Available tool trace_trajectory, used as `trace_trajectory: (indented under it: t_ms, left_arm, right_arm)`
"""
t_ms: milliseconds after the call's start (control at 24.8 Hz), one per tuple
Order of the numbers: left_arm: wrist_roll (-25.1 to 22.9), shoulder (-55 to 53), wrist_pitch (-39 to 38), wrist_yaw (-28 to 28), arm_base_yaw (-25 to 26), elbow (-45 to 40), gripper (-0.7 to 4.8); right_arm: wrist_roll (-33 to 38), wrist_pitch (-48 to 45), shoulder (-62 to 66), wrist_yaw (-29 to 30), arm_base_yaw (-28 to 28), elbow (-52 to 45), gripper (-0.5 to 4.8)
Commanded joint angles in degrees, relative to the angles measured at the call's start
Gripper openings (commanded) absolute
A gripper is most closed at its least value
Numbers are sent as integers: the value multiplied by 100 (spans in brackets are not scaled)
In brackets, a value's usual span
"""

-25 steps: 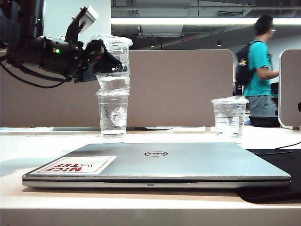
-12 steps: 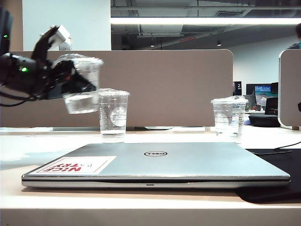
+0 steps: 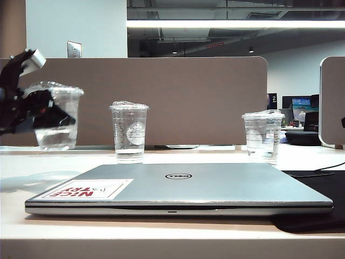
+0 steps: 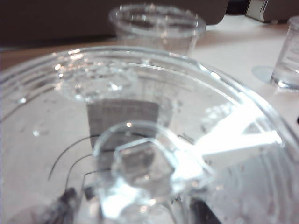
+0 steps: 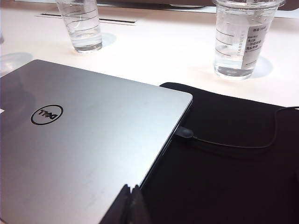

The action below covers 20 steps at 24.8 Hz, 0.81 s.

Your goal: Pick up the coffee cup on the middle and place it on the left side of the laptop.

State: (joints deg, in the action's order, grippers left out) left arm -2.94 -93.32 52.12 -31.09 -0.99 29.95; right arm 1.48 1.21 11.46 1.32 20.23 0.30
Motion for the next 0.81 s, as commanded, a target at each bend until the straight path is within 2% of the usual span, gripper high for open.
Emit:
trace_trajectory:
  t_ms: [40, 444, 686, 807]
  left_arm:
    - [15, 9, 240, -127, -9, -170, 291]
    - [195, 4, 1043, -190, 48, -1110, 292]
    - [201, -376, 1390, -262, 48, -1196, 301]
    - [428, -704, 1838, -280, 48, -1196, 311]
  right_arm:
    - [0, -101, -7, -9, 4, -22, -5]
    - [-2, -101, -9, -9, 4, -22, -5]
    - [-2, -101, -9, -11, 4, -22, -5]
    - [-2, -101, -9, -9, 4, -22, -5]
